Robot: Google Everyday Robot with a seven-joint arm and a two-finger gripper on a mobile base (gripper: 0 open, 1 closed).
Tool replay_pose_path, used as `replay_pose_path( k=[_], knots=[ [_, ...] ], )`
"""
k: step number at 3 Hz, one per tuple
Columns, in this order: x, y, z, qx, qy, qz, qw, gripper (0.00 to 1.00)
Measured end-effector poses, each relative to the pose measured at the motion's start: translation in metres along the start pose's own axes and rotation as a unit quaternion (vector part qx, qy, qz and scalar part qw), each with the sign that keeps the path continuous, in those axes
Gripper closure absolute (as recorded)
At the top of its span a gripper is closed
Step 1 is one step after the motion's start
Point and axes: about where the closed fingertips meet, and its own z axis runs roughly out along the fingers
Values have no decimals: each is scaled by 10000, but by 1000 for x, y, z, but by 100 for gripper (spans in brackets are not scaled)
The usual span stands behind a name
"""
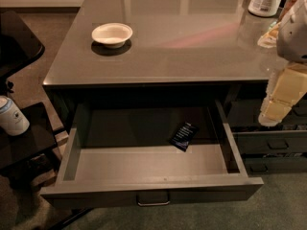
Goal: Pick rxbar blueberry from top drawer and place on counter
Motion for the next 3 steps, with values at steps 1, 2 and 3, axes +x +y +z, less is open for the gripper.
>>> replay_pose_path(
  k=[1, 2, 3],
  knots=[
    [0, 0, 0, 0, 0, 0, 10000, 0],
    [-1, -1, 1, 22, -54, -70, 10000, 0],
    [0, -10, 22, 146, -40, -408, 9991, 0]
  ],
)
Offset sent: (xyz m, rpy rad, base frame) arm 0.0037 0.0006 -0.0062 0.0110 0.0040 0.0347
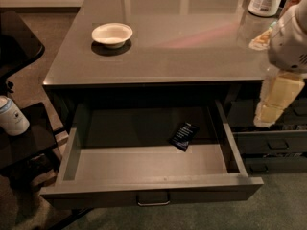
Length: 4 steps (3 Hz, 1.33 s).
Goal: Pick rxbar blueberry from top drawer and place on counter
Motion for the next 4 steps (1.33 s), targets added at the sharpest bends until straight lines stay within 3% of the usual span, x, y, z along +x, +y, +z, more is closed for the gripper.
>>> replay_pose_path(
  k=[1, 2, 3, 4],
  knots=[
    [6, -8, 38, 174, 20, -681, 9975, 0],
    [11, -11, 81, 241, -134, -1450, 9891, 0],
    [14, -8, 120, -43, -159, -2389, 9709, 0],
    [19, 5, 156, -657, -59, -3473, 9354, 0]
  ],
)
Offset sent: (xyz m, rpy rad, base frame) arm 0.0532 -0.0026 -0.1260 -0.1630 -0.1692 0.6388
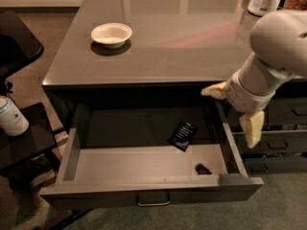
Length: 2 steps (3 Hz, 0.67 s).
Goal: Pick rxbar blueberry from top drawer and place on counter
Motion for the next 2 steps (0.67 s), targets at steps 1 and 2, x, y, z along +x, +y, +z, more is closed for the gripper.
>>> replay_pose_path(
  k=[1, 2],
  knots=[
    [0, 2, -1, -10, 4, -348, 9994, 0],
    [0, 2, -1, -3, 5, -336, 9994, 0]
  ],
)
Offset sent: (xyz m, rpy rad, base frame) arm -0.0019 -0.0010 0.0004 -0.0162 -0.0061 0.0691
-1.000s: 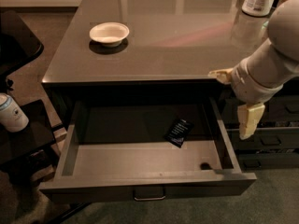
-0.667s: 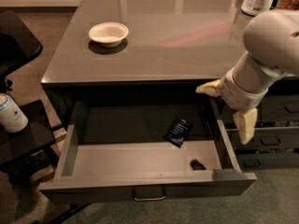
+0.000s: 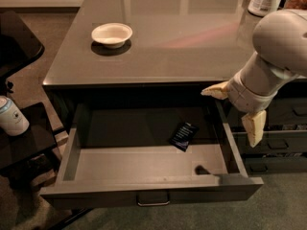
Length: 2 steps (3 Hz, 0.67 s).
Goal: Pick rxbar blueberry from top drawer and place on counter
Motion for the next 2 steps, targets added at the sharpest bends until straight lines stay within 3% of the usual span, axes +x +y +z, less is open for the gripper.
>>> replay_pose_path(
  k=[1, 2],
  knots=[
    [-12, -2, 8, 83, -22, -400, 9992, 0],
    [-31, -12, 47, 208, -243, -1095, 9935, 0]
  ],
)
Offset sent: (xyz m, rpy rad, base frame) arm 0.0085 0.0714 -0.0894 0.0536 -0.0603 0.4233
